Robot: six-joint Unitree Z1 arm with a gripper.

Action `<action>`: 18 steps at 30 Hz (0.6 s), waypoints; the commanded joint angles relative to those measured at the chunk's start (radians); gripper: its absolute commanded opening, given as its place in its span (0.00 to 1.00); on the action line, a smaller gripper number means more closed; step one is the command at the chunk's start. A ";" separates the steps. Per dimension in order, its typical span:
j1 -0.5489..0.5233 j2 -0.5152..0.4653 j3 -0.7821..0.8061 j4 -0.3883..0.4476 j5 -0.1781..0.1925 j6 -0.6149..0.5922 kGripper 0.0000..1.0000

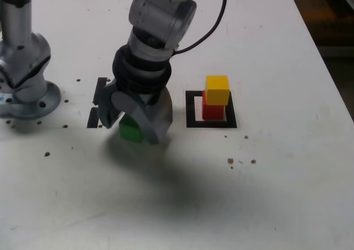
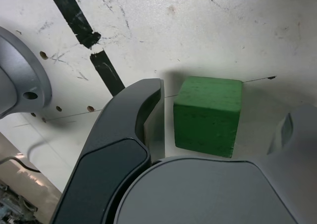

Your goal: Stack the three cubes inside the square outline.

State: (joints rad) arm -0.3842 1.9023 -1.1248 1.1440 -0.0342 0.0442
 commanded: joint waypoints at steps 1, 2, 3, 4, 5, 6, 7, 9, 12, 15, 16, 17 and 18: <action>-0.001 0.004 0.005 -0.006 -0.001 -0.004 0.74; 0.001 0.003 0.008 -0.010 0.000 -0.007 0.65; 0.001 0.001 0.011 -0.014 0.002 -0.011 0.59; 0.002 0.000 0.013 -0.019 0.005 -0.015 0.52; 0.003 -0.002 0.016 -0.025 0.008 -0.019 0.47; 0.004 -0.003 0.019 -0.031 0.010 -0.022 0.42; 0.005 -0.004 0.023 -0.037 0.012 -0.025 0.38; 0.005 -0.004 0.031 -0.050 0.013 -0.028 0.35; 0.007 -0.003 0.040 -0.059 0.010 -0.029 0.30; 0.011 -0.013 0.042 -0.054 0.010 -0.029 0.23; 0.012 -0.019 0.042 -0.049 0.011 -0.029 0.21; 0.014 -0.028 0.041 -0.043 0.011 -0.029 0.19; 0.016 -0.038 0.041 -0.035 0.012 -0.030 0.17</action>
State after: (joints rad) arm -0.3717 1.8846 -1.0839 1.0992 -0.0230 0.0160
